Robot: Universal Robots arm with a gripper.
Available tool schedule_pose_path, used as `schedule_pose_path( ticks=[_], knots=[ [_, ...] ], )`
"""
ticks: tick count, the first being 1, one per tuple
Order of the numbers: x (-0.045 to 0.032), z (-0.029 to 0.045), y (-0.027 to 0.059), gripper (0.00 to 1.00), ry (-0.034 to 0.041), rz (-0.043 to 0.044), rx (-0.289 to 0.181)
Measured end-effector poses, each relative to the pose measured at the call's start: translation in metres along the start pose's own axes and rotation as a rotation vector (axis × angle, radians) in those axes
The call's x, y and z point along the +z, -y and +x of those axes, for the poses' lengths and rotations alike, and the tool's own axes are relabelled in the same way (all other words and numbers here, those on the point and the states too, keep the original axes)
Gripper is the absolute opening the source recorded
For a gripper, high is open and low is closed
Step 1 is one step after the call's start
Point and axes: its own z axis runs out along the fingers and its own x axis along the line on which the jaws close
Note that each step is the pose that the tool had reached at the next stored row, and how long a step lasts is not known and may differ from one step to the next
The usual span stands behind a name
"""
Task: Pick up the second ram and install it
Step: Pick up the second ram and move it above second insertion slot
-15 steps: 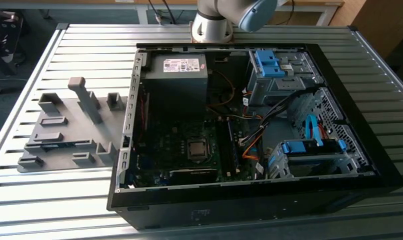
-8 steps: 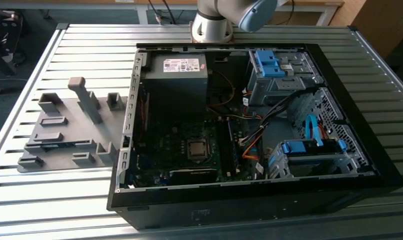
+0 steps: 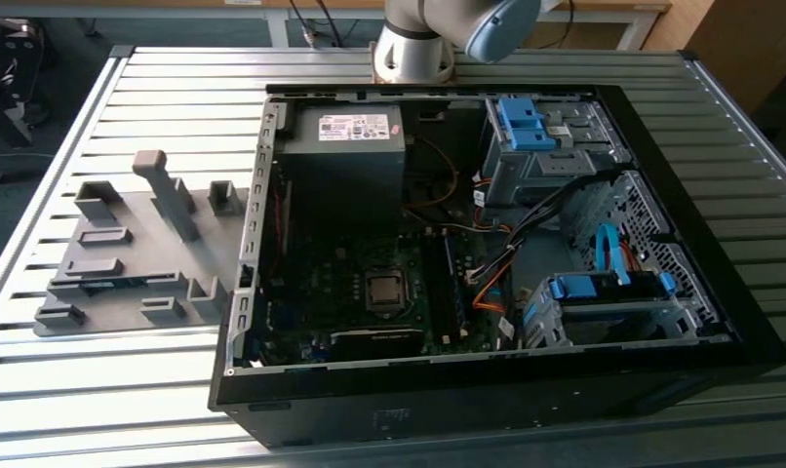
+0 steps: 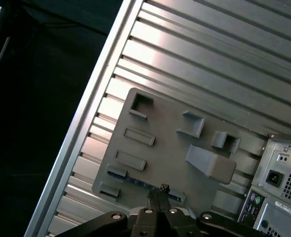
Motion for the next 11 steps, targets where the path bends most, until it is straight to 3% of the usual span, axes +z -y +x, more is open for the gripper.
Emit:
schedule_pose_path(
  ticks=[11],
  knots=[
    [0.0, 0.0001, 0.0002, 0.11, -0.0048, -0.002, -0.12]
  ],
)
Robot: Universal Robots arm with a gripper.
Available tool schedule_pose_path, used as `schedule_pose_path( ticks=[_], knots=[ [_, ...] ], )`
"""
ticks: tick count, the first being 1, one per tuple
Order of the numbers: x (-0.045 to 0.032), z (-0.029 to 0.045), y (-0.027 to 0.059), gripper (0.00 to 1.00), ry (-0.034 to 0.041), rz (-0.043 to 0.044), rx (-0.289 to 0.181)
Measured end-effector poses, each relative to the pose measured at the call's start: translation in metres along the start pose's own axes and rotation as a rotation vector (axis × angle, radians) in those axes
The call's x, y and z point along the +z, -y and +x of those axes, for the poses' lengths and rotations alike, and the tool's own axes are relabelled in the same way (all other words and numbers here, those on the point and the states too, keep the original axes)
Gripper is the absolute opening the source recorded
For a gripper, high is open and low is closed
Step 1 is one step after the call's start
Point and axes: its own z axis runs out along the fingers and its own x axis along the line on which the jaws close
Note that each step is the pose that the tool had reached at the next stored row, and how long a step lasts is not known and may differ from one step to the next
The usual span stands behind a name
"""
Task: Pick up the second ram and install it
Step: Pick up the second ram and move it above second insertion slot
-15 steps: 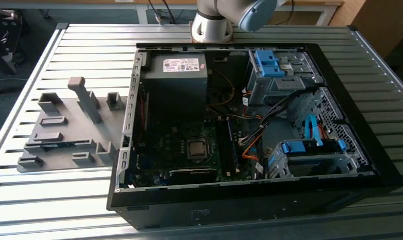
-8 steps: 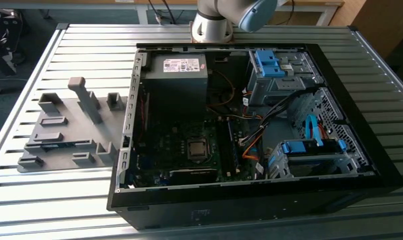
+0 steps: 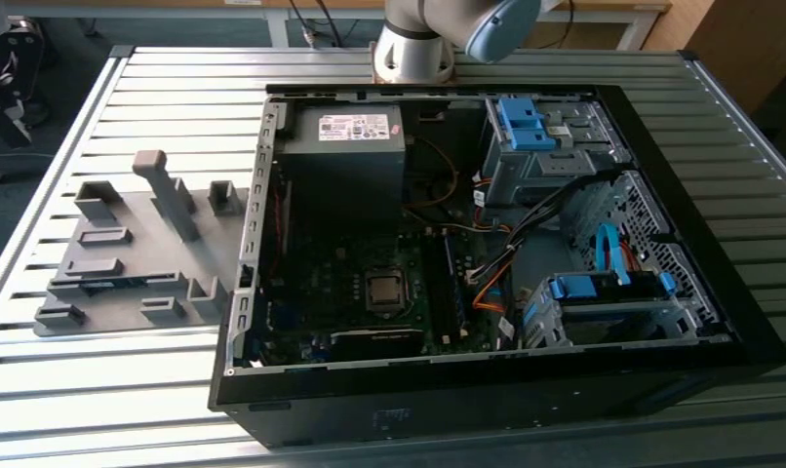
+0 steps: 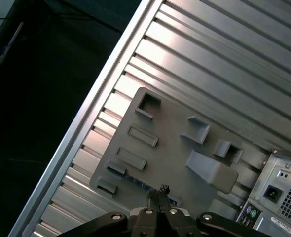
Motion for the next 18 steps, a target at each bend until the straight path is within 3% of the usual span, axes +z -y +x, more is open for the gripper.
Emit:
schedule_pose_path(
  ticks=[18],
  knots=[
    [0.0001, 0.0002, 0.0001, 0.11, -0.0072, -0.0029, -0.18]
  ],
)
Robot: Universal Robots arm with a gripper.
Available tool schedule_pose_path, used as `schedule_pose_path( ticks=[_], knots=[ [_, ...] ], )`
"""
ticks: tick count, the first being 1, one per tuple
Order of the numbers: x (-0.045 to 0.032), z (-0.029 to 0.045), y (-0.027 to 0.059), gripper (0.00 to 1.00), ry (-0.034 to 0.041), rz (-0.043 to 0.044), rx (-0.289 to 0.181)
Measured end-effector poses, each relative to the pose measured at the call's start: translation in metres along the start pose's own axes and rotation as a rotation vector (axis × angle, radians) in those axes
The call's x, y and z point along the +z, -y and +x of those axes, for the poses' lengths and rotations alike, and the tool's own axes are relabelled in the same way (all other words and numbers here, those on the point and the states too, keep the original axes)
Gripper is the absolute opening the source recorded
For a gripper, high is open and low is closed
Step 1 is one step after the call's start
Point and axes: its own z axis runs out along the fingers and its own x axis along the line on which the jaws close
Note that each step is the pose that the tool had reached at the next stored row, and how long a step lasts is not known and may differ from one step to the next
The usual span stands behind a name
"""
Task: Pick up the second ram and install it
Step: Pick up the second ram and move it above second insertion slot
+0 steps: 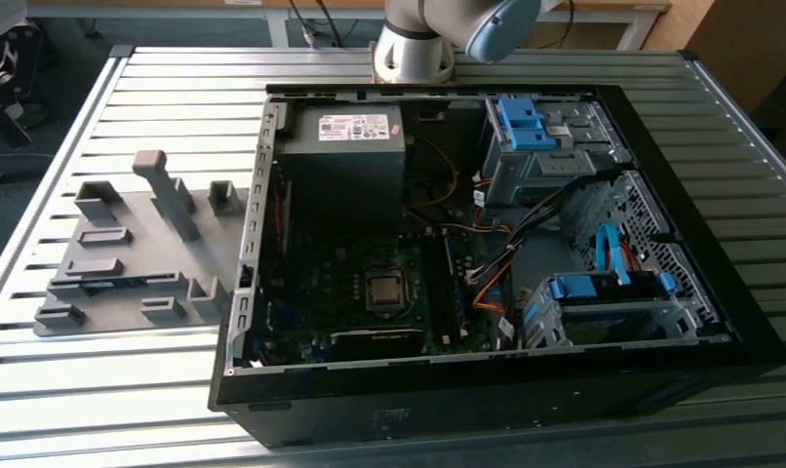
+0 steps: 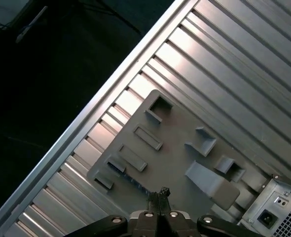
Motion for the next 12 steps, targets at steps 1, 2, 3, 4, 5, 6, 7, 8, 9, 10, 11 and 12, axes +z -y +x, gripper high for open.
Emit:
schedule_pose_path(
  ticks=[1, 2, 3, 4, 5, 6, 7, 8, 9, 10, 11, 12],
  knots=[
    [0.0, 0.0, 0.0, 0.11, -0.0004, -0.0001, -0.009],
    [0.0, 0.0, 0.0, 0.11, -0.0008, -0.0002, -0.018],
    [0.0, 0.0, 0.0, 0.11, -0.0011, -0.0004, -0.027],
    [0.0001, 0.0, 0.0, 0.11, -0.0014, -0.0005, -0.034],
    [0.0, 0.0, 0.0, 0.11, -0.0015, -0.0005, -0.036],
    [0.0, 0.0, 0.0, 0.11, -0.0016, -0.0005, -0.036],
    [0.0, 0.0, 0.0, 0.11, -0.0015, -0.0005, -0.037],
    [0.0, 0.0, 0.0, 0.11, -0.0015, -0.0005, -0.037],
    [0.0, 0.0, 0.0, 0.11, -0.0015, -0.0005, -0.037],
    [0.0, 0.0, 0.0, 0.11, -0.0016, -0.0006, -0.037],
    [0.0, 0.0, 0.0, 0.11, -0.0016, -0.0006, -0.037],
    [0.0, 0.0, 0.0, 0.11, -0.0015, -0.0005, -0.037]
  ],
)
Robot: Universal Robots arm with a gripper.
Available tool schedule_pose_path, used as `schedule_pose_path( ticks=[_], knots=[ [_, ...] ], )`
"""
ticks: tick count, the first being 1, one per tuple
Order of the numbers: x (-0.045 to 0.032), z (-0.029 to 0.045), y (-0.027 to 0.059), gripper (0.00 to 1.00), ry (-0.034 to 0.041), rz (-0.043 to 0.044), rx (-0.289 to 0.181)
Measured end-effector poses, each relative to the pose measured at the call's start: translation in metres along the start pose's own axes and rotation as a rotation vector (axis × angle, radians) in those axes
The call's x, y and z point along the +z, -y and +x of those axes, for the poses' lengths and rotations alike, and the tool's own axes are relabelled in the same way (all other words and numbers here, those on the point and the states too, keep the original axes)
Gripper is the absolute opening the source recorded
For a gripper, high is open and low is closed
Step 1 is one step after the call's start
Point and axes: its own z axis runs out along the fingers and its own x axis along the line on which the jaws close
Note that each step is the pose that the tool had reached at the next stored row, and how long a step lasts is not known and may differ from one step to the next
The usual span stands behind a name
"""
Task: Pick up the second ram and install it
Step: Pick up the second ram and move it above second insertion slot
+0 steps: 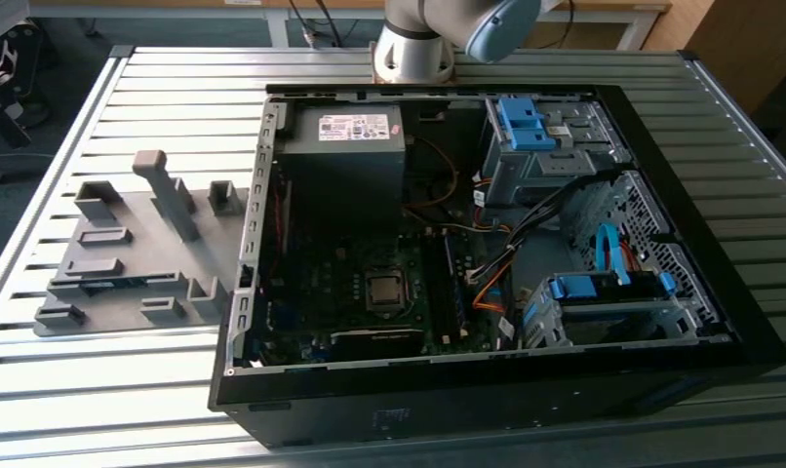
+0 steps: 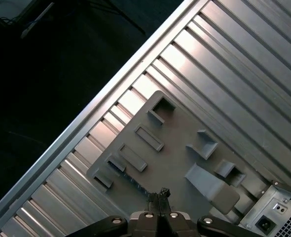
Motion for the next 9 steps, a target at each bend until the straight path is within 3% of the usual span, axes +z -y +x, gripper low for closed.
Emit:
schedule_pose_path(
  ticks=[9],
  knots=[
    [0.0, 0.0, 0.0, 0.11, -0.0002, -0.0001, -0.006]
  ],
)
